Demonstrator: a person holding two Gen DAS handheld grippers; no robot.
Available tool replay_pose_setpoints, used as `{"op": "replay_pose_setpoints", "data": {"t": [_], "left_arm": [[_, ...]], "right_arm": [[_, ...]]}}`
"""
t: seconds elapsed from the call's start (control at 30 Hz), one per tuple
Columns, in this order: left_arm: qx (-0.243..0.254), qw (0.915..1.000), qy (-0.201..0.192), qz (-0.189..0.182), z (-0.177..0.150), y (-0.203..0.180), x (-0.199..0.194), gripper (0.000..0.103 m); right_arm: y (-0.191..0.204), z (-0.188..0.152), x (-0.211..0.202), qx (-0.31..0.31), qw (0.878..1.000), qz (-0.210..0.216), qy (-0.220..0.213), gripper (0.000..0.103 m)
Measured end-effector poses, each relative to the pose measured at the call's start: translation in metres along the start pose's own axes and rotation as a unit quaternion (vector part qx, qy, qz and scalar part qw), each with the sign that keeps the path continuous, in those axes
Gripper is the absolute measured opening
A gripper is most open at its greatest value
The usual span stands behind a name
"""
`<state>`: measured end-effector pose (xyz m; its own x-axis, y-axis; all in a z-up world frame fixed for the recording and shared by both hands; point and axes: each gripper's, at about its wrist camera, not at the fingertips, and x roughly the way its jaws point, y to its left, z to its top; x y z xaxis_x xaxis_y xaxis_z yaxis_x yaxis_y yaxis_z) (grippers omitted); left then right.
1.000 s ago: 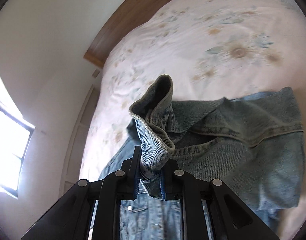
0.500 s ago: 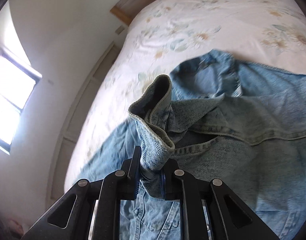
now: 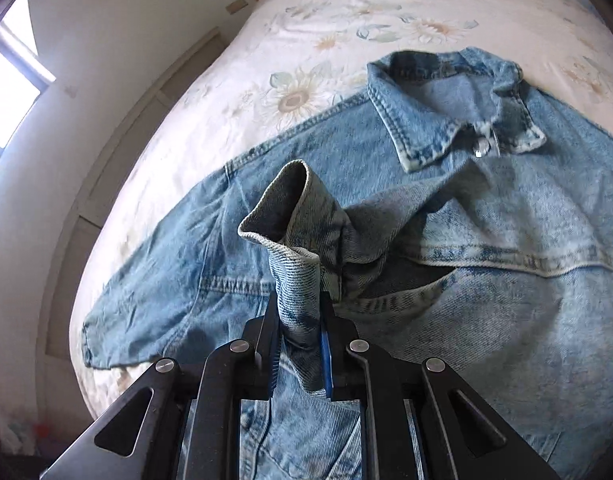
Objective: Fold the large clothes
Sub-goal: 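Lift the cuff with the right tool and fold the sleeve across the jacket body, then open the right tool to release the sleeve and withdraw it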
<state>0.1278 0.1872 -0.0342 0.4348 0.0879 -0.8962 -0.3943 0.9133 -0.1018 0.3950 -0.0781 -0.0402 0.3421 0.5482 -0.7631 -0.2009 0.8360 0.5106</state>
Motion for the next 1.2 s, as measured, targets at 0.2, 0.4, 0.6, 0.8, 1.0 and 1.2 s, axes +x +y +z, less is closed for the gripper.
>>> {"op": "replay_pose_setpoints", "data": {"t": [0.2, 0.4, 0.6, 0.8, 1.0, 1.2], "left_arm": [[0.005, 1.0, 0.0, 0.005, 0.004, 0.0, 0.003, 0.102], [0.0, 1.0, 0.003, 0.009, 0.005, 0.005, 0.007, 0.102], [0.006, 1.0, 0.003, 0.003, 0.007, -0.002, 0.006, 0.102], [0.01, 0.9999, -0.013, -0.002, 0.007, -0.006, -0.002, 0.102], [0.008, 0.9994, -0.029, -0.015, 0.008, -0.009, -0.006, 0.102], [0.022, 0.9994, -0.024, -0.009, 0.01, -0.015, 0.002, 0.102]], "right_arm": [[0.011, 0.016, 0.021, 0.001, 1.0, -0.012, -0.01, 0.017], [0.02, 0.007, 0.053, -0.022, 0.999, -0.044, 0.012, 0.021], [0.051, -0.007, 0.063, -0.1, 0.991, -0.083, 0.02, 0.047], [0.067, -0.013, 0.053, -0.142, 0.987, -0.077, 0.019, 0.053], [0.069, -0.006, 0.026, -0.18, 0.982, -0.062, -0.009, 0.053], [0.011, 0.018, -0.007, -0.146, 0.977, -0.146, -0.059, 0.053]]}}
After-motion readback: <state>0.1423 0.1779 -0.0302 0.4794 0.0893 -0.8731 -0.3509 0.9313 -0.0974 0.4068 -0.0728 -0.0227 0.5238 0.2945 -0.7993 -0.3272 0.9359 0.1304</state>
